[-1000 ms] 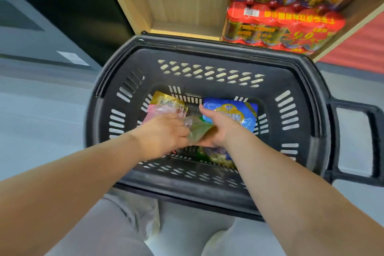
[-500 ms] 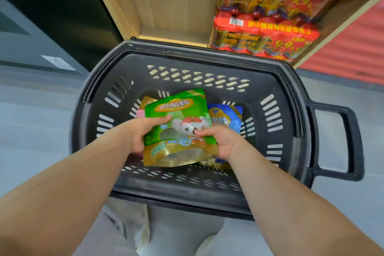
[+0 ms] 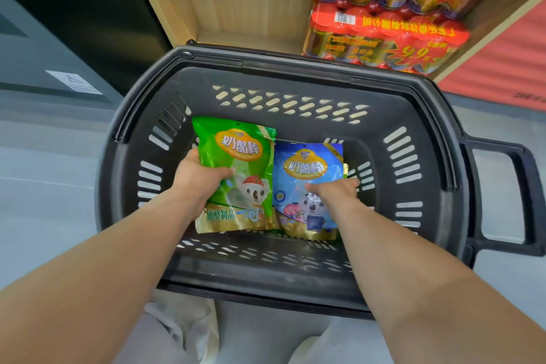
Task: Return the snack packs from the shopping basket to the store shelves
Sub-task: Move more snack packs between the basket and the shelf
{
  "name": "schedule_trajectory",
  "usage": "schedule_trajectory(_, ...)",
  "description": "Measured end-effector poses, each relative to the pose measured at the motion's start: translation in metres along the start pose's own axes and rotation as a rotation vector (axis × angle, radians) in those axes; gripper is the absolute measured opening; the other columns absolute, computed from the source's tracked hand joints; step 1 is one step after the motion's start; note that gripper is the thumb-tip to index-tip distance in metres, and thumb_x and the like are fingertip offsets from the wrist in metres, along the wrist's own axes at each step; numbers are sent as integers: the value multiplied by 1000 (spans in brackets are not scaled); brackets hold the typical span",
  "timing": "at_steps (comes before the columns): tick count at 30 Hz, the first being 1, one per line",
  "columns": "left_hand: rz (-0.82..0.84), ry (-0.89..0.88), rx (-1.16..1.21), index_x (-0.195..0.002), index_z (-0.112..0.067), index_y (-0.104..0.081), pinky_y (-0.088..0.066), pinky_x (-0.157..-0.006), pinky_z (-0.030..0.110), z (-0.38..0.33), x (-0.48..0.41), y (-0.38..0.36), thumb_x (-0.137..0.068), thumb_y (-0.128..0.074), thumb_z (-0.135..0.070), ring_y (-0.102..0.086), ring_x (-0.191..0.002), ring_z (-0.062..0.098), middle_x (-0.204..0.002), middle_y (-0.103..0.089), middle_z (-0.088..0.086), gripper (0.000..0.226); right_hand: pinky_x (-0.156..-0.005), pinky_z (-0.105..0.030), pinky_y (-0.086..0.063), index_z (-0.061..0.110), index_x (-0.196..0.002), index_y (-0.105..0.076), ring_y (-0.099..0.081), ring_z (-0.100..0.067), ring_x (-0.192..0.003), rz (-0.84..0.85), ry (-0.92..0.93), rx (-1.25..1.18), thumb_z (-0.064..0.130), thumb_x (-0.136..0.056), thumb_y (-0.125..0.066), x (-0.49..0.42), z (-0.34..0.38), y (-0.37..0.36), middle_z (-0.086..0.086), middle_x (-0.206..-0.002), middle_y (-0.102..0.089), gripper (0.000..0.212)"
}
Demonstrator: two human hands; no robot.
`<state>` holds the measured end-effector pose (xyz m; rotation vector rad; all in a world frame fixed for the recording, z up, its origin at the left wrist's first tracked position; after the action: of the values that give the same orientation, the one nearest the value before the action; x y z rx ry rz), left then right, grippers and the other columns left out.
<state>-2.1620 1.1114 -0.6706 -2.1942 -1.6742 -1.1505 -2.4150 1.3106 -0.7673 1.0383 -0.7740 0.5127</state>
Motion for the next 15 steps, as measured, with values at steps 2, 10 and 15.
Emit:
schedule_trajectory(2, -3, 3, -3, -98, -24, -56, -49, -55, 26, 2, -2, 3, -67, -78, -3, -65, -76, 17, -88, -67, 0, 43, -99, -47, -45, 0, -133, -33, -54, -32, -115, 90, -36, -140, 27, -49, -93, -5, 1, -12, -12, -128, -55, 107)
schedule_trajectory(10, 38, -59, -34, -101, -28, -55, -49, -56, 25, -5, -7, 10, -70, -81, -10, -65, -79, 12, -88, -68, -6, 44, -79, -36, -50, 5, -94, -47, -57, -24, -83, 163, 68, 73, 20, -73, -80, 12, 21, -34, -8, -83, -56, 42)
schedule_trajectory(15, 61, -75, -63, -97, -32, -53, -49, -63, 25, -37, 21, 15, -74, -78, -10, -62, -80, 4, -86, -65, -14, 40, -63, -30, -41, 11, -65, -46, -51, -18, -61, 72, 77, -107, 15, -76, -77, 61, 23, 10, -2, -67, -53, 33)
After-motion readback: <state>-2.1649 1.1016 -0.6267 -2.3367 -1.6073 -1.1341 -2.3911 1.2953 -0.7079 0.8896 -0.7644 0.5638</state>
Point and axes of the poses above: each hand's wrist, its own x-axis away from the middle knuckle, its own y-axis out of the back of the hand, z = x × y, the point moved 9 cm from there along -x, towards the middle knuckle
